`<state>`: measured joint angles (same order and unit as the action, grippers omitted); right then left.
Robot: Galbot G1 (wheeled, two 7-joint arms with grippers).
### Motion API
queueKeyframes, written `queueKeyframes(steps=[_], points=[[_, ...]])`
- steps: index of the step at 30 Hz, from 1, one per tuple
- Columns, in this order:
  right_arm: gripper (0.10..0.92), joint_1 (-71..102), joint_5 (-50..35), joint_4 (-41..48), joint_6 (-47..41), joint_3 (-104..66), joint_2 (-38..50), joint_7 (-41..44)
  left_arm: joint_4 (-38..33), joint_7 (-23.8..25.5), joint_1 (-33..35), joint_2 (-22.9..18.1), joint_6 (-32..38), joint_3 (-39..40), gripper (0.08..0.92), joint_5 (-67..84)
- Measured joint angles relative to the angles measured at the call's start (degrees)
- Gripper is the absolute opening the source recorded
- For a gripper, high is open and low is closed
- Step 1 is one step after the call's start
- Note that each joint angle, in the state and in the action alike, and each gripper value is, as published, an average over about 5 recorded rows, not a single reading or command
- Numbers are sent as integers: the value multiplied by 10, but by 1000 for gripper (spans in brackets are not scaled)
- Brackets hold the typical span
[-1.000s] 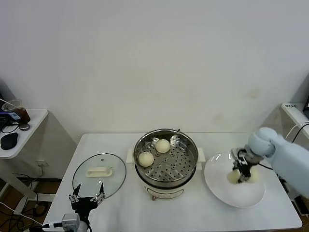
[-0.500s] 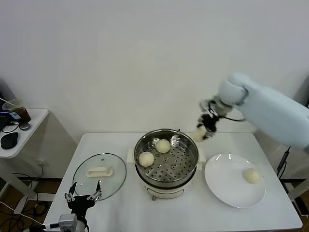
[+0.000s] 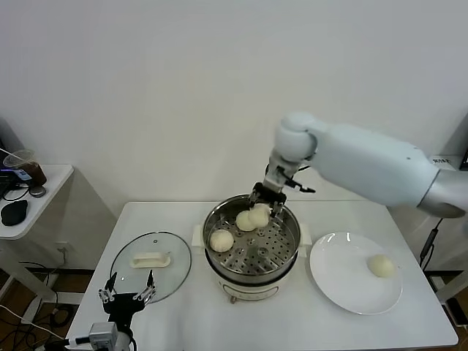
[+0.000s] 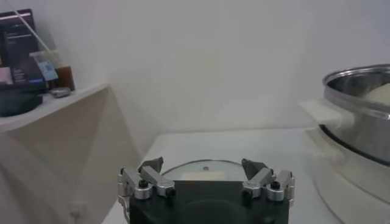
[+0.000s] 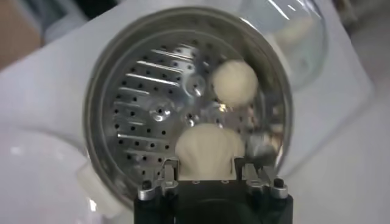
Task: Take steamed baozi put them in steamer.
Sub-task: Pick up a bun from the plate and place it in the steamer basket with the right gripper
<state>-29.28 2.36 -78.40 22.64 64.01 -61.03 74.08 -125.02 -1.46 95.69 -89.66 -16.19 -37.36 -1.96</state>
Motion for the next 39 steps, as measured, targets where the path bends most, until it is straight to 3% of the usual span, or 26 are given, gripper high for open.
queueKeyframes(steps=[10, 23, 34, 39], points=[[535, 14, 58, -36, 92, 37, -37, -8, 3, 1, -4, -1, 0, -2, 823, 0], [545, 20, 65, -67, 120, 76, -59, -16, 8, 1, -8, 3, 0, -1, 823, 3], [803, 9, 56, -93, 106, 93, -51, -29, 8, 1, -8, 2, 0, -3, 823, 5], [822, -8, 41, -104, 88, 86, -34, -29, 4, 1, -5, 2, 0, -2, 823, 5]])
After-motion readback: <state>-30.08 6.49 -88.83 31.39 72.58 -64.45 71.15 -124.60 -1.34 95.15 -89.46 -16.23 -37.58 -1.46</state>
